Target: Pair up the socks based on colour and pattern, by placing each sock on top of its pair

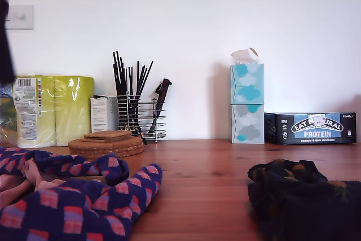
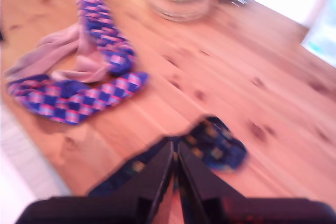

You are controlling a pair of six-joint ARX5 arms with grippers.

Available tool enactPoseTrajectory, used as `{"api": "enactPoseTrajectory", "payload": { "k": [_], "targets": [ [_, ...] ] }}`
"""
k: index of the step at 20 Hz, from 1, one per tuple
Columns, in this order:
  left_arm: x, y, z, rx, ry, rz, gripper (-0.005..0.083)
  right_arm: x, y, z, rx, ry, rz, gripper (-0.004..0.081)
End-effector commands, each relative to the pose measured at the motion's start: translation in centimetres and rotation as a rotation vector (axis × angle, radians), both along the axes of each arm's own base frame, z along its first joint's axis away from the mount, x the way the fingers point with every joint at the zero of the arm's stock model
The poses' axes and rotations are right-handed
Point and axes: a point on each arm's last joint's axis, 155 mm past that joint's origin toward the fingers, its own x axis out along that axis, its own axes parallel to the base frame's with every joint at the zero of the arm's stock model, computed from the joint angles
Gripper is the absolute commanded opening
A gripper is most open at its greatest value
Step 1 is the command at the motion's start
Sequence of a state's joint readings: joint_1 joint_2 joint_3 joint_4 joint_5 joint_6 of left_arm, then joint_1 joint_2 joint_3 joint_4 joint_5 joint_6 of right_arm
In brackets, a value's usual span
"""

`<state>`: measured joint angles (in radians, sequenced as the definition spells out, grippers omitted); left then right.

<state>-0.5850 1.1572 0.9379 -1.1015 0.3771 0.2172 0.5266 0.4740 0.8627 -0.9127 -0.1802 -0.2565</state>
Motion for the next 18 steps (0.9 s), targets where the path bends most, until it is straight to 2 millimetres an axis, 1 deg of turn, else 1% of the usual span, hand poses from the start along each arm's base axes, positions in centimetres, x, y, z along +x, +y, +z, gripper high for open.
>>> {"api": "enactPoseTrajectory", "payload": {
  "k": [1,3,5,8,10,12,14,18],
  "targets": [
    [-0.7,-0.1,-0.7,0.013,0.029,-0.033,0.0224,-1.0,0.9,-0.8,0.045,0.065,0.033,-0.0013],
    [-0.4,-0.3,-1.2,0.020,0.034,-0.035,0.0284,-1.9,0.9,-1.0,0.057,0.117,0.037,-0.0013],
    [-0.5,-0.3,-1.4,0.037,0.029,-0.044,0.0386,-2.3,0.8,-0.8,0.077,0.152,0.020,-0.0013],
    [0.3,0.2,-2.1,0.110,-0.028,-0.066,0.0532,-2.3,0.8,-0.1,0.095,0.143,0.014,-0.0013],
    [0.4,0.0,-2.7,0.139,-0.047,-0.110,0.0589,-2.2,0.8,0.1,0.098,0.135,0.014,-0.0013],
    [0.1,-0.1,-3.8,0.181,-0.023,-0.135,0.0592,-2.0,0.9,-0.2,0.084,0.139,0.017,-0.0013],
    [0.2,0.0,-5.1,0.236,-0.008,-0.153,0.0591,-1.8,1.0,-0.3,0.064,0.134,0.028,-0.0013],
    [0.4,-1.2,-7.6,0.277,0.014,-0.211,0.0589,-1.5,1.2,-0.9,0.038,0.147,0.035,-0.0013]
  ]
}}
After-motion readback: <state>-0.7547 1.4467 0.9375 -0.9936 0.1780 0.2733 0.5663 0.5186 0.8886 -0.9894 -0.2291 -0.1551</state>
